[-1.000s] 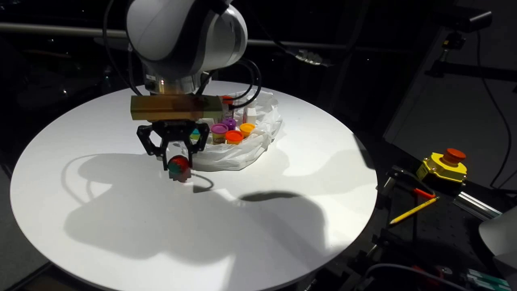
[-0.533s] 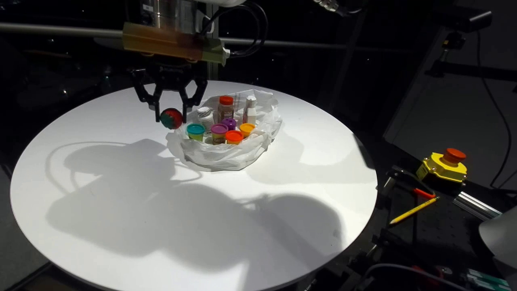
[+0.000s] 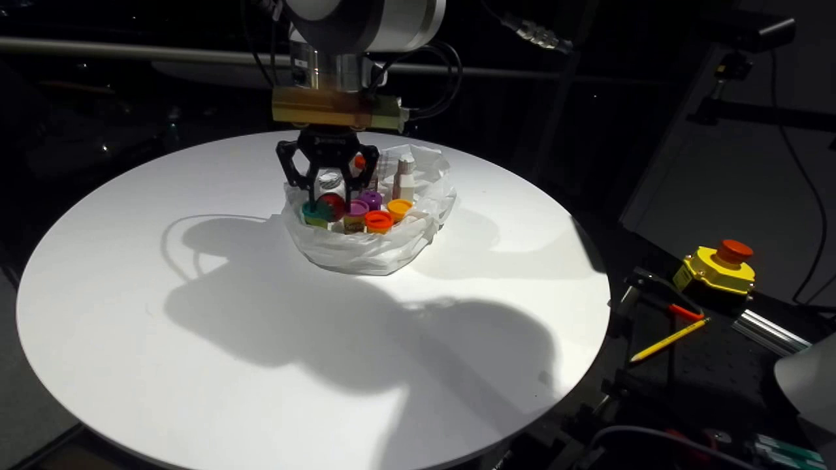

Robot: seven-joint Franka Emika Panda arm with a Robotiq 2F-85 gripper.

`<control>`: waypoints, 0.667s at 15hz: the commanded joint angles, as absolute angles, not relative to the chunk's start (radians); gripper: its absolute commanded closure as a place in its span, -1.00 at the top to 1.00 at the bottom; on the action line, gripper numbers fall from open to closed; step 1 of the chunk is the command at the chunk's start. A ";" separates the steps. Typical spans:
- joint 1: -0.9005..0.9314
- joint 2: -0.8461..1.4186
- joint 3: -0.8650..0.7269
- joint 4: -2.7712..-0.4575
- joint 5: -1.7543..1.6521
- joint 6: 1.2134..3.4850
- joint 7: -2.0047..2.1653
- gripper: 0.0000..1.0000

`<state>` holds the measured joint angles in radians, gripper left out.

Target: Pick up the objects from the table and put them on the plastic

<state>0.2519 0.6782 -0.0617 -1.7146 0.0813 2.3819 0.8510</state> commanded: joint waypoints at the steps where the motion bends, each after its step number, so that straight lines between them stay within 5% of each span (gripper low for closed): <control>1: 0.226 0.680 -0.057 -1.721 0.087 2.379 0.855 -0.47; 2: 0.219 0.669 -0.048 -1.731 0.090 2.368 0.840 -0.47; 3: 0.212 0.662 -0.042 -1.739 0.092 2.368 0.827 0.32; 4: 0.206 0.642 -0.031 -1.755 0.096 2.364 0.806 0.55; 7: 0.221 0.553 -0.036 -1.831 0.078 2.384 0.795 0.95; 10: 0.211 0.407 -0.033 -1.942 0.078 2.342 0.779 1.00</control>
<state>0.2218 0.5887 -0.0409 -1.7931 0.0828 2.3824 0.8109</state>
